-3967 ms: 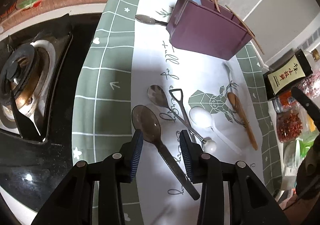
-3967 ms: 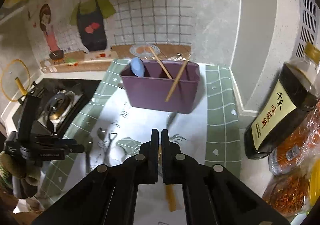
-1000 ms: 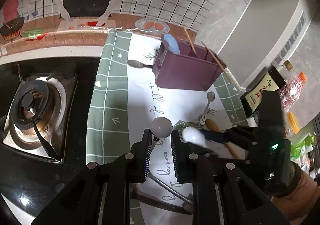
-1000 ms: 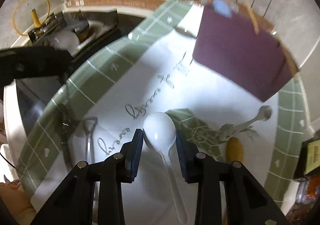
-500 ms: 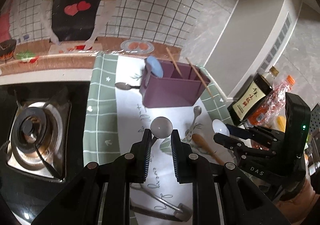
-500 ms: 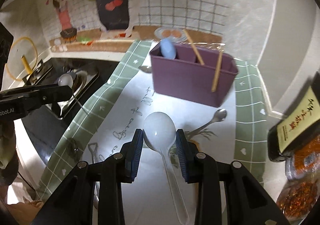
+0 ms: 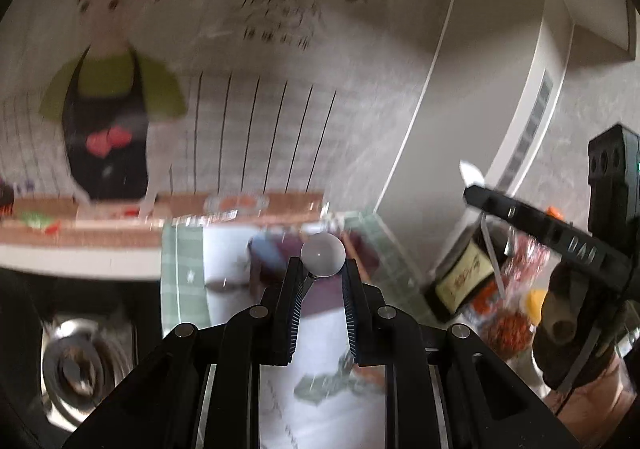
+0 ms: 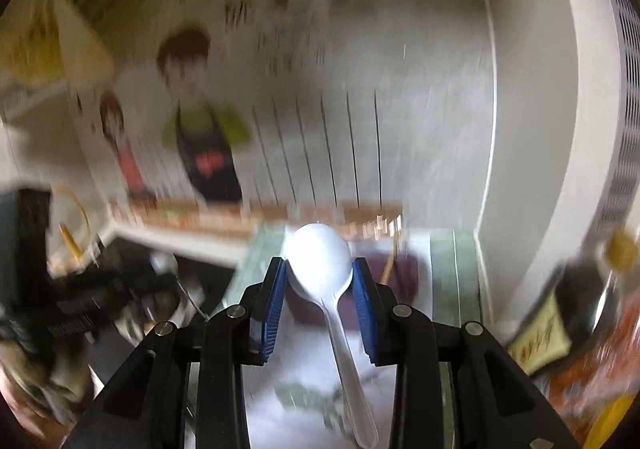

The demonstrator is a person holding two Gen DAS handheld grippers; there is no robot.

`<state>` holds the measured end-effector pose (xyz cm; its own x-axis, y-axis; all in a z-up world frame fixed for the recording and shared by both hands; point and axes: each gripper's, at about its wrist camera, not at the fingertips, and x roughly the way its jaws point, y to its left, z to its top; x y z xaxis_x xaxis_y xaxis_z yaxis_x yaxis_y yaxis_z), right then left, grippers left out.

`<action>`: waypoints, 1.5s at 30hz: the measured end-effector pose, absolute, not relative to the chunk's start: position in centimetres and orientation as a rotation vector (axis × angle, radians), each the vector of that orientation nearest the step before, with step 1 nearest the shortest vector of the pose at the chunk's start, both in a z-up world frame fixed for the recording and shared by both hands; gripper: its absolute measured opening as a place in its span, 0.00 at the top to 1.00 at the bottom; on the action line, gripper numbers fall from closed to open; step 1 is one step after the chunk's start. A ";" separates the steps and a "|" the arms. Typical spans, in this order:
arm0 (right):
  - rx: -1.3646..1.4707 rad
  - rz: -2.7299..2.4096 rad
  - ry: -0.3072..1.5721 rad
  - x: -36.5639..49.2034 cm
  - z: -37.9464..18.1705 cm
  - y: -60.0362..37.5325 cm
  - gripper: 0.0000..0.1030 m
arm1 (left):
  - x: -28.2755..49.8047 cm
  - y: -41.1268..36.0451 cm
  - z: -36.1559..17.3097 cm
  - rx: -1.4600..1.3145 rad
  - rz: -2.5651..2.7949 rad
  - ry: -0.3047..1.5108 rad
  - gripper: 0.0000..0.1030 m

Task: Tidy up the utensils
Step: 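Lift the held utensils toward the purple holder with both tools, then open both tools to drop the utensils into the purple holder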

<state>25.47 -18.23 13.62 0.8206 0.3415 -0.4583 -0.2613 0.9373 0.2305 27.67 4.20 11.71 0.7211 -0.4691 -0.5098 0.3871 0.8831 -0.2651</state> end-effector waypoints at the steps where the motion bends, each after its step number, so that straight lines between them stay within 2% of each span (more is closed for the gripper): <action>1: 0.168 0.328 0.491 25.9 14.6 -18.6 0.70 | 28.4 4.0 12.4 -0.148 -0.478 0.589 0.80; 4: 0.168 0.319 0.430 27.6 16.6 -19.3 0.70 | 30.5 3.3 13.8 -0.162 -0.476 0.563 0.80; 8: 0.258 0.366 0.422 30.6 16.4 -20.5 0.70 | 33.3 2.1 14.2 -0.187 -0.484 0.554 0.80; 15: 0.381 0.435 0.442 35.8 12.0 -20.4 0.70 | 38.0 1.1 11.8 -0.281 -0.489 0.591 0.80; 27: 0.408 0.433 0.488 42.4 4.7 -18.8 0.70 | 42.5 0.2 5.2 -0.326 -0.458 0.700 0.80; 30: 0.391 0.438 0.492 42.7 3.4 -18.8 0.66 | 43.0 0.1 4.2 -0.336 -0.465 0.723 0.77; 33: 0.403 0.428 0.524 42.7 2.7 -19.5 0.57 | 43.1 0.7 3.5 -0.354 -0.449 0.741 0.76; 35: 0.400 0.389 0.532 42.1 2.8 -20.2 0.56 | 42.8 1.1 3.7 -0.360 -0.439 0.747 0.75; 39: 0.364 0.328 0.548 39.6 4.2 -21.1 0.56 | 40.6 2.1 4.5 -0.323 -0.408 0.740 0.54; 42: 0.285 0.279 0.565 36.9 5.4 -20.7 0.54 | 38.3 2.8 4.4 -0.276 -0.386 0.758 0.53; 45: 0.206 0.240 0.573 33.8 6.3 -19.9 0.48 | 35.9 4.0 3.5 -0.241 -0.363 0.803 0.49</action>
